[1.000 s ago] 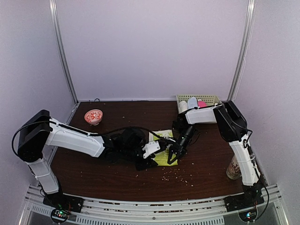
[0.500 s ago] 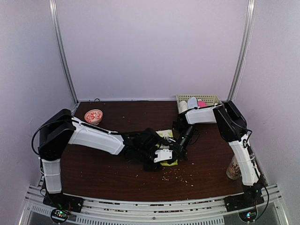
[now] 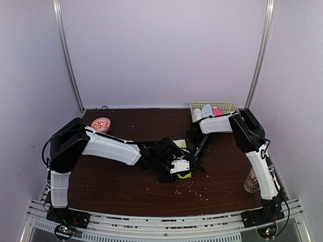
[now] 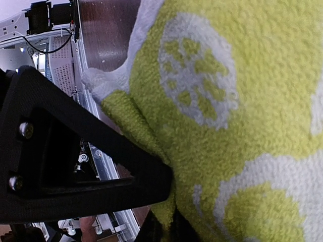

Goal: Roll the towels
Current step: Roll the towel at the center of the board.

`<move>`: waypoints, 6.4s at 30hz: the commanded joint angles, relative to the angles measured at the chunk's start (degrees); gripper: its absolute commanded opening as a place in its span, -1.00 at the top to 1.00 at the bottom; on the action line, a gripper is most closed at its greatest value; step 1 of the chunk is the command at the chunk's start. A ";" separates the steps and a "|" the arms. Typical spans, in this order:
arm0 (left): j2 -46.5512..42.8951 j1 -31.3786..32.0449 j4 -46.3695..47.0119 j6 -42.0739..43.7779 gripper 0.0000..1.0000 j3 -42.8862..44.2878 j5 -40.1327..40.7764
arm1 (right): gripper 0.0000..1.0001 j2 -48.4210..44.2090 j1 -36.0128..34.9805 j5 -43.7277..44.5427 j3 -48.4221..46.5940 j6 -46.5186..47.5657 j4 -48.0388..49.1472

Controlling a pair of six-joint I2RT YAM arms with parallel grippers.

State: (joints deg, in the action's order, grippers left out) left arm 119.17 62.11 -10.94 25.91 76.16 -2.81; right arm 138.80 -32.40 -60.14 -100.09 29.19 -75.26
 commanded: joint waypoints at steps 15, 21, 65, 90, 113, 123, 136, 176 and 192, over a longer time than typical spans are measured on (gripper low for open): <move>3.49 -2.36 -12.13 -4.63 0.67 2.59 -12.82 | 0.37 -16.40 10.67 9.23 -0.52 1.91 -0.12; 6.42 -7.55 -17.73 -12.42 0.71 9.23 -29.91 | 0.48 -33.38 15.56 9.66 7.66 0.39 12.26; 21.23 -16.02 -27.10 -26.44 0.72 23.61 -51.95 | 0.43 -35.04 -19.02 44.86 38.85 11.22 52.58; -22.51 -17.50 29.14 -43.44 0.16 -25.64 -24.52 | 1.00 -14.01 -6.78 9.68 12.56 9.35 11.56; -6.98 1.84 10.17 -7.45 0.24 -9.65 9.31 | 1.00 0.25 -1.61 5.39 1.76 9.90 -0.84; -2.85 -3.32 7.29 -16.89 0.73 -9.08 -1.02 | 1.00 0.95 -1.31 4.30 1.23 9.75 -1.87; -15.36 -1.92 19.55 -14.11 0.22 -20.45 3.07 | 1.00 2.52 -0.51 4.38 1.00 6.85 -2.14; -4.17 2.13 -4.31 -4.92 0.66 -8.33 -3.37 | 0.25 -14.41 3.12 7.38 0.07 6.61 -2.52; 5.83 -10.73 -18.47 -23.81 0.69 8.29 -43.19 | 0.29 -45.82 9.99 5.75 12.96 23.01 -0.07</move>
State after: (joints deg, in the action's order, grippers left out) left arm 120.57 53.28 -21.98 8.54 79.31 -33.50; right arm 99.85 -21.85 -52.77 -91.57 44.66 -76.44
